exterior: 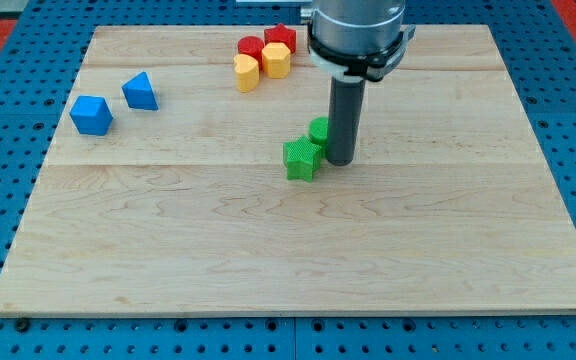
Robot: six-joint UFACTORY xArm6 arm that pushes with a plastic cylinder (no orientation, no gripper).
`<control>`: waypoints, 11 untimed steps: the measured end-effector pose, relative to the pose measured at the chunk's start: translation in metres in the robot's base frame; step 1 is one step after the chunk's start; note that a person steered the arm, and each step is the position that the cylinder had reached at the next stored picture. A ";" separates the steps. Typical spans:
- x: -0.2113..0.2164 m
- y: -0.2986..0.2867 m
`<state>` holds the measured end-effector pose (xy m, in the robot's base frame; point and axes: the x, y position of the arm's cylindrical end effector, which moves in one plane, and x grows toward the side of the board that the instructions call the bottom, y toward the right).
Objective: Move the green circle below the hexagon
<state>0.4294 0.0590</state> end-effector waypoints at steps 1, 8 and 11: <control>-0.009 -0.027; -0.091 -0.061; 0.044 -0.019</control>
